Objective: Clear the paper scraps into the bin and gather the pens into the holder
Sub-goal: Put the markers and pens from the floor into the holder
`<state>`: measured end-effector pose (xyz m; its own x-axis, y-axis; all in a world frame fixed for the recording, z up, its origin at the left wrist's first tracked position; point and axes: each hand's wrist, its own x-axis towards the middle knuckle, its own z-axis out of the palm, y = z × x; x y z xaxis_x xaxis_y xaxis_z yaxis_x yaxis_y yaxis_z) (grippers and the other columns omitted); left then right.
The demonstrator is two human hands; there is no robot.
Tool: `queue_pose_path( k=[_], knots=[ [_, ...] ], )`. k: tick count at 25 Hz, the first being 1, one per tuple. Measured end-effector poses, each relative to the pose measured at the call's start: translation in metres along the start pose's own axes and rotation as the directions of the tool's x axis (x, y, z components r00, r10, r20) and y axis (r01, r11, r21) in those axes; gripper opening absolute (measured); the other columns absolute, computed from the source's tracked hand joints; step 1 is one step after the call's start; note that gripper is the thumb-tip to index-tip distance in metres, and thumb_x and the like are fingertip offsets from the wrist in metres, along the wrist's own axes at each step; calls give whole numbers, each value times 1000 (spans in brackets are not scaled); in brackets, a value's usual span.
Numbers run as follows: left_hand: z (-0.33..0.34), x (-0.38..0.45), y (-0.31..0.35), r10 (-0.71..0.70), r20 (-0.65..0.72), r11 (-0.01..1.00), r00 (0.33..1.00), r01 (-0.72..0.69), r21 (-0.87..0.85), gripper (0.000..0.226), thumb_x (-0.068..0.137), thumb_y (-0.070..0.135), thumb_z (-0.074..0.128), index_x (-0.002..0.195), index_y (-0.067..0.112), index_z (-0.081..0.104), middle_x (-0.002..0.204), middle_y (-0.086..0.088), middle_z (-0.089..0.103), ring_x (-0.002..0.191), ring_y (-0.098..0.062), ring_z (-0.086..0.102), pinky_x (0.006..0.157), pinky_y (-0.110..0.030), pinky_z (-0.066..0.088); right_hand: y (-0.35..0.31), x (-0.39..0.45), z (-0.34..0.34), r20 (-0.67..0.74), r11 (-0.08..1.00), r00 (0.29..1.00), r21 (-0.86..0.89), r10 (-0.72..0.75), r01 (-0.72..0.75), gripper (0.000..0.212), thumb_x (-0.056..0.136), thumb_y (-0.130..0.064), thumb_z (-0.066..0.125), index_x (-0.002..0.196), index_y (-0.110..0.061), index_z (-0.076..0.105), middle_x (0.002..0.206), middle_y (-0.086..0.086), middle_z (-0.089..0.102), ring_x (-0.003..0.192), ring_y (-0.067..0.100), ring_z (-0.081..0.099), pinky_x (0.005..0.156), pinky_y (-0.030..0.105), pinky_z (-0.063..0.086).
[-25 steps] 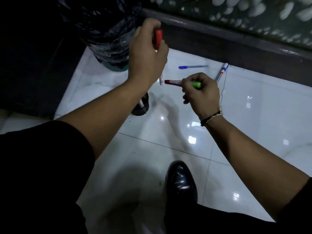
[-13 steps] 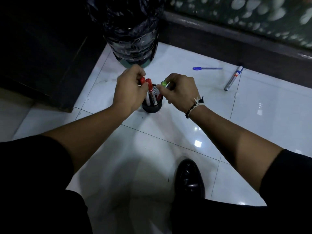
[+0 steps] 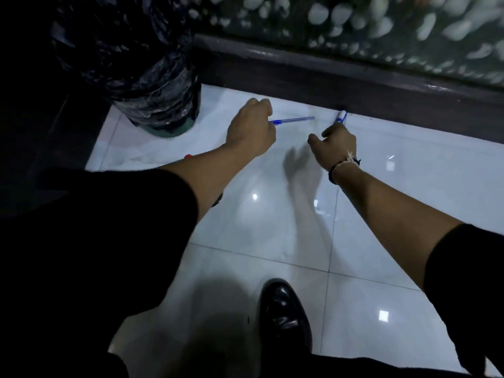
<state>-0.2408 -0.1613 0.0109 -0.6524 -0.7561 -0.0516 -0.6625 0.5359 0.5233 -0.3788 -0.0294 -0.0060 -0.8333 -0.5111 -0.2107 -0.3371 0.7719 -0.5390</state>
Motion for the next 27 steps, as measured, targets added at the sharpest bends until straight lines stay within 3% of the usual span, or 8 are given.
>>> queue_pose_path(
  k=[5, 8, 12, 15, 18, 21, 24, 27],
  knots=[
    [56, 47, 8, -57, 249, 969, 967, -6, 246, 30, 91, 6, 53, 121, 8, 53, 127, -15, 50, 115, -34, 53, 83, -39, 45, 6, 48, 5, 144, 977, 975, -152, 172, -150, 86, 90, -41, 68, 153, -2, 26, 138, 18, 55, 125, 35, 57, 98, 38, 48],
    [72, 57, 4, 0, 273, 936, 962, -96, 339, 33, 92, 1, 50, 125, 5, 54, 133, -16, 44, 124, -33, 45, 89, -41, 47, 18, 51, 18, 139, 977, 971, -118, 195, -179, 76, 91, -32, 68, 150, -5, 27, 138, 18, 54, 125, 36, 57, 100, 40, 48],
    [77, 54, 10, 27, 230, 926, 973, -112, 361, 27, 93, -4, 51, 119, 2, 53, 128, -18, 49, 119, -35, 49, 79, -38, 42, 33, 49, 18, 141, 958, 948, -76, 284, -276, 50, 93, -26, 64, 134, -4, 44, 132, 18, 58, 118, 37, 60, 94, 39, 50],
    [66, 42, 15, -4, 210, 964, 978, -52, 260, 20, 92, 4, 55, 112, 1, 56, 118, -19, 58, 108, -36, 59, 74, -36, 42, 32, 34, 18, 179, 975, 958, -52, 222, -216, 33, 90, -33, 61, 108, -5, 63, 103, 15, 67, 96, 33, 67, 69, 30, 51],
    [22, 30, 11, -60, 30, 998, 998, 60, -17, 20, 89, 19, 64, 100, 3, 68, 100, -14, 69, 94, -29, 65, 75, -33, 52, 14, -11, 27, 171, 956, 978, 242, 124, -164, 29, 93, -35, 60, 94, -7, 64, 77, 3, 69, 65, 14, 68, 52, 19, 43],
    [-36, 5, -1, -48, -129, 987, 990, 27, -158, 13, 84, 19, 63, 88, 10, 71, 77, -3, 67, 72, -15, 61, 66, -21, 47, -15, -56, 38, 239, 848, 971, 519, -25, -106, 21, 94, -29, 64, 96, -8, 62, 81, 7, 74, 63, 12, 73, 63, 33, 62],
    [-90, -26, -15, -64, -188, 953, 980, 4, -302, 11, 84, 22, 63, 87, 15, 71, 69, 5, 61, 59, -4, 52, 63, -21, 48, -51, -83, 43, 259, 826, 949, 563, -177, 0, 18, 87, -34, 66, 93, -17, 65, 81, 2, 74, 72, 16, 75, 73, 45, 63],
    [-136, -67, -28, -99, -239, 943, 966, 14, -334, 11, 85, 22, 65, 88, 15, 72, 67, 8, 60, 58, -1, 51, 63, -20, 47, -88, -107, 40, 208, 803, 923, 576, -325, 152, 17, 82, -36, 64, 91, -22, 68, 81, -2, 75, 77, 17, 74, 77, 45, 61]
  ],
)
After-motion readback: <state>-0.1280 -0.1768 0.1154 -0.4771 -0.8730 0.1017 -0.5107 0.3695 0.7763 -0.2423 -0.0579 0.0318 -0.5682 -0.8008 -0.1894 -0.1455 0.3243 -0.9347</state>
